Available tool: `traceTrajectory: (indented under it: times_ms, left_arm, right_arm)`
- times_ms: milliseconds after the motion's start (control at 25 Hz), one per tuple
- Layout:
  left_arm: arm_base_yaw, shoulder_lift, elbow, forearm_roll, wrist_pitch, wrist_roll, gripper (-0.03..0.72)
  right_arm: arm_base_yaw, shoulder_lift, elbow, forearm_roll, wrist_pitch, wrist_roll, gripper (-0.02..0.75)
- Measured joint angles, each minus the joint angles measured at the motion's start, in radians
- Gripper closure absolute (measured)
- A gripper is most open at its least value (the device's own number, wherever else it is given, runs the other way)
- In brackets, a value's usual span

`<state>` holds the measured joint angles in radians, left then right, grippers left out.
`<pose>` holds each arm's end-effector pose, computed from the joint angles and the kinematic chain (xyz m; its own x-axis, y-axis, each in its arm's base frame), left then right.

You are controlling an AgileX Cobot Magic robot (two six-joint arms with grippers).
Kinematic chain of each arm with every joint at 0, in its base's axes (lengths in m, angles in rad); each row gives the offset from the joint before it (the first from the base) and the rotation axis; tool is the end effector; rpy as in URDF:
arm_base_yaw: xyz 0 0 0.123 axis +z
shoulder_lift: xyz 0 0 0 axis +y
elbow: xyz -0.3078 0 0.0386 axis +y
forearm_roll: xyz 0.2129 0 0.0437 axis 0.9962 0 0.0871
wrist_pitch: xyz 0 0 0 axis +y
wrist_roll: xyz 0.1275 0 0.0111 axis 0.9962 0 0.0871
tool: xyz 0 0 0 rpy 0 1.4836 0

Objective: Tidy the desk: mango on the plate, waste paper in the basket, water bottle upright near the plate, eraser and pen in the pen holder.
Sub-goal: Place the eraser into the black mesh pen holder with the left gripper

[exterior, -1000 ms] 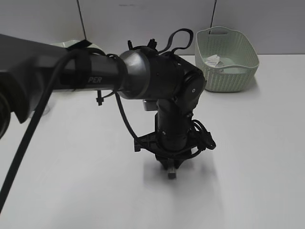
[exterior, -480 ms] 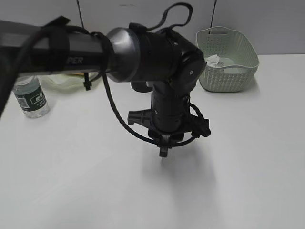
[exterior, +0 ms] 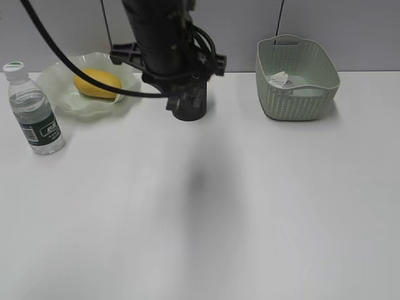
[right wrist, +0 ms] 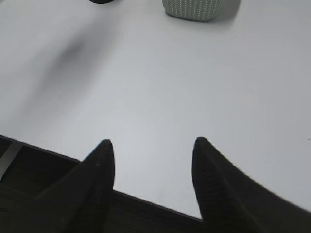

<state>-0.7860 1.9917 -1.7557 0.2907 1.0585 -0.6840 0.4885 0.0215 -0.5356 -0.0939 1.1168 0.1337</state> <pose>0.3225 -0.2777 0.2659 -0.8805 0.1790 -0.4389 0.1954 0.9807 0.0079 -0.0232 -0.0245 0.2482 -0.4693 -0.1453 -0.8710 -0.3611 0.9317 0.0391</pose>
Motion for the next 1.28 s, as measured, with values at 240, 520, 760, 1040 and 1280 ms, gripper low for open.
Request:
traceTrajectory:
  times_ms: [240, 520, 760, 1040, 1280]
  left_arm:
    - [0.164, -0.055, 0.000, -0.091, -0.138, 0.124, 0.533]
    - [0.249, -0.053, 0.000, -0.205, -0.436, 0.247, 0.533]
    - [0.246, 0.007, 0.000, -0.230, -0.654, 0.267, 0.533]
    - [0.246, 0.118, 0.000, -0.230, -0.782, 0.270, 0.531]
    - [0.246, 0.190, 0.000, -0.208, -0.850, 0.270, 0.515]
  right_arm:
    - [0.000, 0.000, 0.000, 0.000, 0.000, 0.000, 0.323]
    - [0.000, 0.000, 0.000, 0.000, 0.000, 0.000, 0.323]
    - [0.000, 0.000, 0.000, 0.000, 0.000, 0.000, 0.323]
    - [0.000, 0.000, 0.000, 0.000, 0.000, 0.000, 0.323]
    - [0.000, 0.000, 0.000, 0.000, -0.001, 0.000, 0.323]
